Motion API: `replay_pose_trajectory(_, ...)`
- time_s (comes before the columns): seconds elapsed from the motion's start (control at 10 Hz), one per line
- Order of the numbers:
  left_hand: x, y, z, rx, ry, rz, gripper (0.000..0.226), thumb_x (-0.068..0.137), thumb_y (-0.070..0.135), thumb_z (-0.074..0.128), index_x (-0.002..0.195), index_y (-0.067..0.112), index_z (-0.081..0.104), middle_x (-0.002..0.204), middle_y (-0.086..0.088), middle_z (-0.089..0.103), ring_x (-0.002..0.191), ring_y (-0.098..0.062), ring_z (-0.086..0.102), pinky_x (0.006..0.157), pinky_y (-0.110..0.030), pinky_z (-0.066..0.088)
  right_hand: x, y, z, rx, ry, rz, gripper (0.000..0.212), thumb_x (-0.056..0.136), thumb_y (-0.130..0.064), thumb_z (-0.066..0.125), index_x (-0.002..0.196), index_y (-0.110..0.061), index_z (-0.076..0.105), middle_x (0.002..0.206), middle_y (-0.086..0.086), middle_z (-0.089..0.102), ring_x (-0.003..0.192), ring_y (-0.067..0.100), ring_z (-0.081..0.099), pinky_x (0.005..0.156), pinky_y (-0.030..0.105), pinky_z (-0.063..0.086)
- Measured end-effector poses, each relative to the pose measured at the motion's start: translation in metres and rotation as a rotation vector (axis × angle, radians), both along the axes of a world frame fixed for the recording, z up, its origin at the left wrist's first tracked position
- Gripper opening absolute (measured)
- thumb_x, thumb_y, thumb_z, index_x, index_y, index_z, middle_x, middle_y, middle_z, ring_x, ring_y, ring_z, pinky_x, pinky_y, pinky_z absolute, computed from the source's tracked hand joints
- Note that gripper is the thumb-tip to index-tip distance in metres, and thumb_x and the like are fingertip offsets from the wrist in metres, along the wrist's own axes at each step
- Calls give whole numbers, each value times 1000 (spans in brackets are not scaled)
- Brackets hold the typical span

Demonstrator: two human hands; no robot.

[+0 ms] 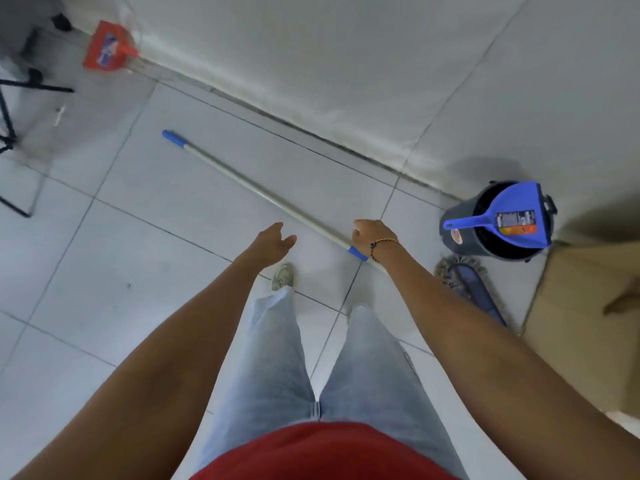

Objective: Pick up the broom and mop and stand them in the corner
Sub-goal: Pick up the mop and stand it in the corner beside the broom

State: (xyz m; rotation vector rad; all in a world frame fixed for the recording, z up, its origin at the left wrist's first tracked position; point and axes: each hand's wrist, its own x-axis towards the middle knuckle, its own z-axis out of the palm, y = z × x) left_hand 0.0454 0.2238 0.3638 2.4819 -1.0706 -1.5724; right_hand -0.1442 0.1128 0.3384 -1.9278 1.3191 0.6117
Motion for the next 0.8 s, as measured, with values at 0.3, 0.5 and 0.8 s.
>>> replay_pose_trajectory(0.3, 35, -22, -77, 43, 427, 508, 15, 100, 16, 44, 104, 9, 56, 101, -7, 46, 94, -20, 43, 88, -35, 40, 3, 4, -68, 111, 81, -271, 32, 94, -19, 38, 119, -8, 57, 116, 20, 63, 102, 35, 59, 78, 36, 47)
replay_pose_trajectory(0.5, 16, -35, -162, 106, 572, 743, 16, 99, 17, 46, 112, 11, 51, 118, -9, 44, 113, -26, 43, 103, -41, 33, -19, 18, -142, 189, 64, -311, 41, 96, -21, 39, 135, -12, 47, 132, 14, 56, 119, 31, 53, 99, 39, 47)
replay_pose_trajectory(0.8, 44, -94, -424, 62, -100, 706, 54, 91, 8, 42, 144, 8, 33, 159, -10, 24, 147, -22, 23, 121, -33, 13, -48, -31, -392, 120, 133, -143, 50, 88, -17, 55, 136, -8, 42, 131, 16, 52, 124, 34, 47, 104, 42, 43)
